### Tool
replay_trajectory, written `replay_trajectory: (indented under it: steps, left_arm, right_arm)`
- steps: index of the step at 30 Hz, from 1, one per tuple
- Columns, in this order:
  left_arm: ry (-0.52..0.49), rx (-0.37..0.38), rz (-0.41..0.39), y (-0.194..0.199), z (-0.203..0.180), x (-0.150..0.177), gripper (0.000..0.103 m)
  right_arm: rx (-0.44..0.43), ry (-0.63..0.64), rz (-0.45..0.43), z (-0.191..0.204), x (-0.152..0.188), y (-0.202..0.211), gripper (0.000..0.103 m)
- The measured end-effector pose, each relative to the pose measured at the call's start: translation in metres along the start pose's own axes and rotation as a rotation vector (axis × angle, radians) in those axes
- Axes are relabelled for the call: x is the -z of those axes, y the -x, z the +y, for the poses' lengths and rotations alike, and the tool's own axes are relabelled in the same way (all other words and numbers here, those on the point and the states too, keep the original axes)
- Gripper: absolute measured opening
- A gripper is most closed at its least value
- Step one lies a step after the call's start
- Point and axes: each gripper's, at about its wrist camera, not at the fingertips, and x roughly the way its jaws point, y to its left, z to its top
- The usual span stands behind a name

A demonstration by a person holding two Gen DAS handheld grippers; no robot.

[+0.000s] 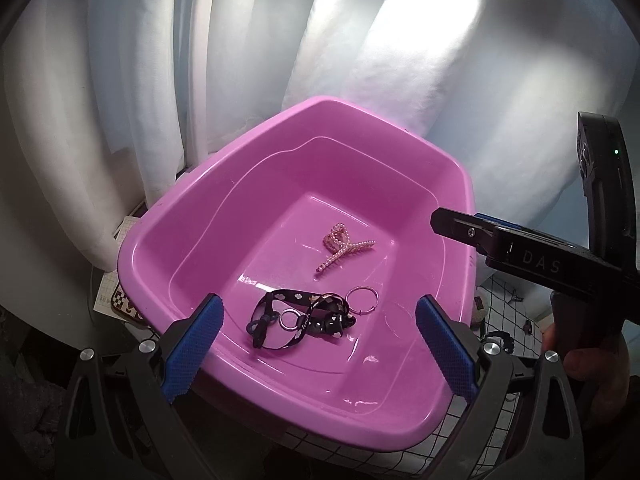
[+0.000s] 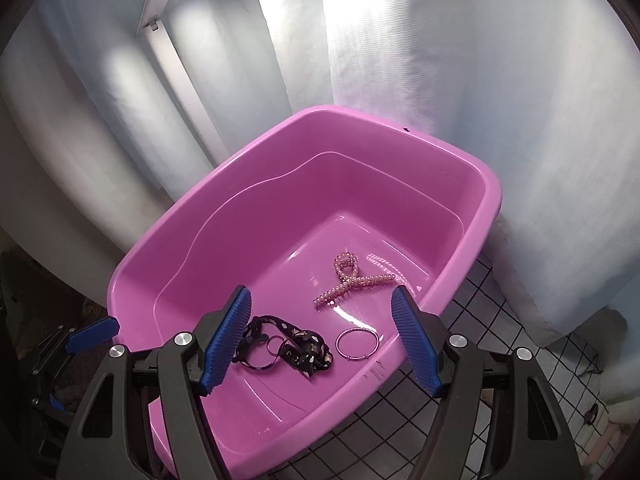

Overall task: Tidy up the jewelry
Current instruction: 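Withdraw both tools from the tub back toward the table, then grasp the silver bangle with the left tool while the right tool grasps the pink pompom headband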

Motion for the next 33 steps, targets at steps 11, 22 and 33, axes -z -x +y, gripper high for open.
replay_trajectory:
  steps: [11,22,33]
  left_arm:
    - [-0.122,0.117,-0.064,0.0,-0.049,0.016,0.097]
    - [-0.263,0.25,-0.017,0.003,-0.168,0.071,0.097]
    - [-0.258,0.194,0.082,0.01,-0.277,0.192,0.097]
  right_arm:
    - [0.139,-0.223,-0.155,-0.067,0.088,0.075,0.07]
    - [0.258,-0.381,-0.182,-0.15,0.213,0.17,0.07]
    - [0.326,-0.399,-0.154,-0.249,0.35,0.269,0.07]
